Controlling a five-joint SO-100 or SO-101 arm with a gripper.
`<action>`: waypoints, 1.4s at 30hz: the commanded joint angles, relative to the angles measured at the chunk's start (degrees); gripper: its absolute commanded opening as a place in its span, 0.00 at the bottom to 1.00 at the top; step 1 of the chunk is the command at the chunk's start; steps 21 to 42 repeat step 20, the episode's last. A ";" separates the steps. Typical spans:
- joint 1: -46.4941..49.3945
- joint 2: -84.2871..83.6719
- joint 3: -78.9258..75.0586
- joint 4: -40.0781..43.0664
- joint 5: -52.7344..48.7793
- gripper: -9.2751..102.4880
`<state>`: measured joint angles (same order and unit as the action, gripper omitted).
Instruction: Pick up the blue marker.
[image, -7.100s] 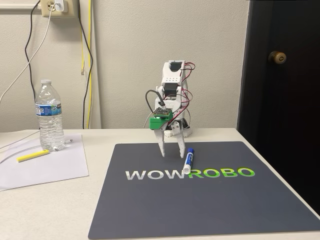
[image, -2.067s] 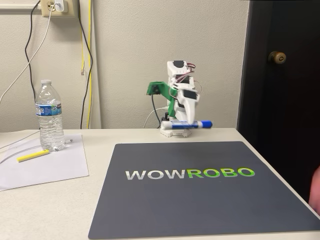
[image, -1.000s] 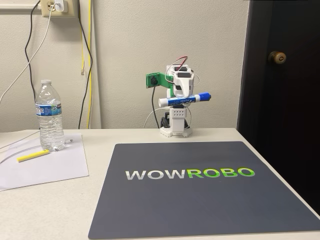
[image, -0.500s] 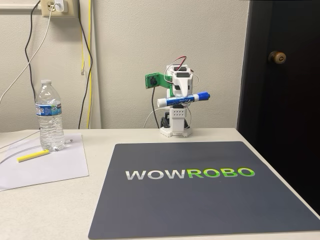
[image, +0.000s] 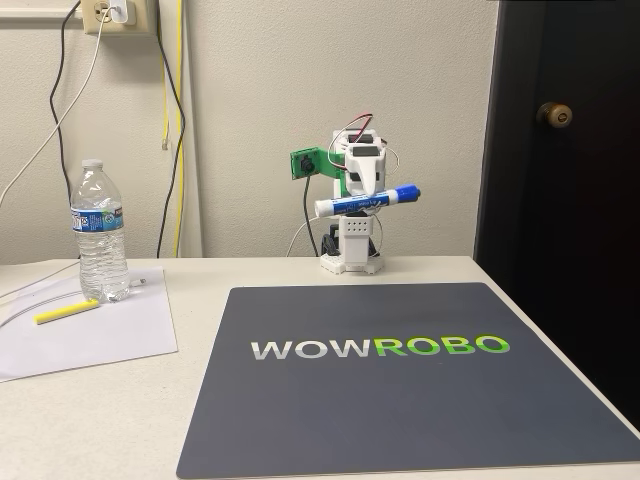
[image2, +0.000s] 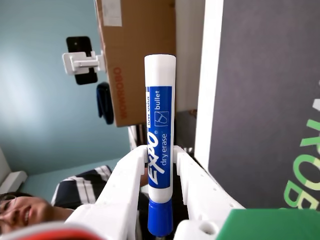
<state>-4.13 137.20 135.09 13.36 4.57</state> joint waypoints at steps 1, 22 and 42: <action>-0.18 0.00 -2.64 0.26 -0.97 0.09; -0.18 0.00 -2.81 0.88 -1.32 0.09; -0.18 0.00 -2.81 0.88 -1.32 0.09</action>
